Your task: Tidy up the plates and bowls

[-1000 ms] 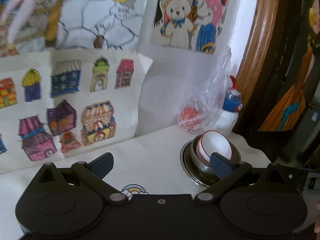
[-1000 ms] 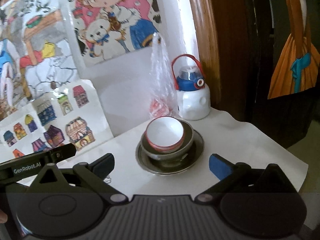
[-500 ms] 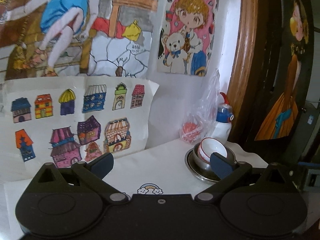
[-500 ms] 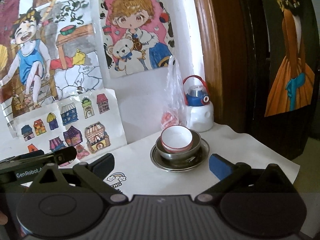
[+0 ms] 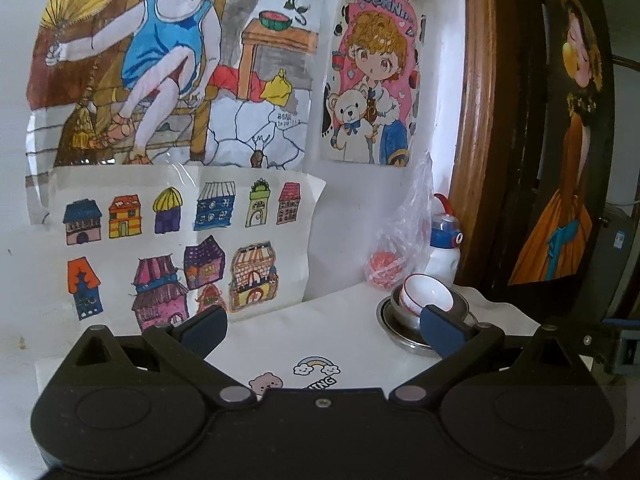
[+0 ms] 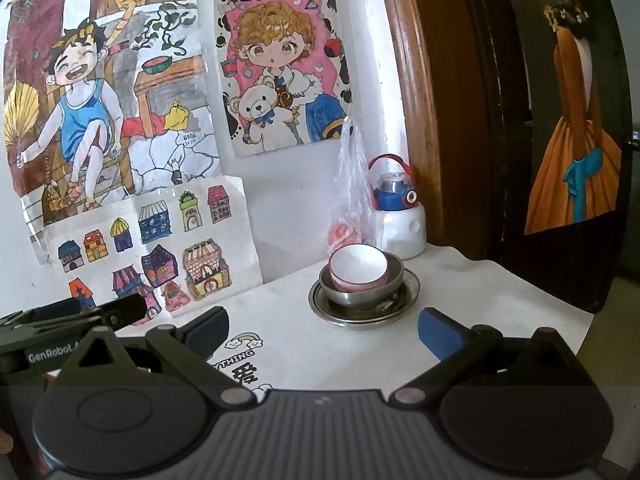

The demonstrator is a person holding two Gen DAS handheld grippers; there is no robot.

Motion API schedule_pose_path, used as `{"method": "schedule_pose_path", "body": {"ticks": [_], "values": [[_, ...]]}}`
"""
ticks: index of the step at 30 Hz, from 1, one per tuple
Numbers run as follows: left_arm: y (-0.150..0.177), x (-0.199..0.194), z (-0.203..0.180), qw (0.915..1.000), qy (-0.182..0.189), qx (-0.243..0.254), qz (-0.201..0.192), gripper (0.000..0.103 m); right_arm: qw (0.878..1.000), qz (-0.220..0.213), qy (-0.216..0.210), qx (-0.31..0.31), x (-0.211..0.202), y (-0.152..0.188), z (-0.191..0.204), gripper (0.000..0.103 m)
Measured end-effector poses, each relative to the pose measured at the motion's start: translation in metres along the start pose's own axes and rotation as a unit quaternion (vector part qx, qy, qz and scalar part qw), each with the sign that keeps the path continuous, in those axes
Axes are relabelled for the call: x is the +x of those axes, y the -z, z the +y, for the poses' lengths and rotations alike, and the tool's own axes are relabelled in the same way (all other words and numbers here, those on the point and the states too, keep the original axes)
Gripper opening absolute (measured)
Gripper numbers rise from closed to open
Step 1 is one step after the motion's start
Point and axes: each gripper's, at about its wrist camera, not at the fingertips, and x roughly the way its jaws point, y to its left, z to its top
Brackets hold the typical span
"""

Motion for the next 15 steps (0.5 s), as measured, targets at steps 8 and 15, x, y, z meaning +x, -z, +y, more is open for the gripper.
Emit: {"method": "schedule_pose_path", "body": {"ticks": [8,15], "values": [[0.012,-0.012,0.001,0.9999,-0.001,0.01,-0.014,0.102,1.0,-0.016,0.002,0.002,-0.008,0.012,0.002,0.103],[0.026,-0.017,0.004,0.9998,0.001,0.016,-0.009,0.102,0.999,-0.037,0.011,0.019,-0.013,0.037,0.003,0.103]]}}
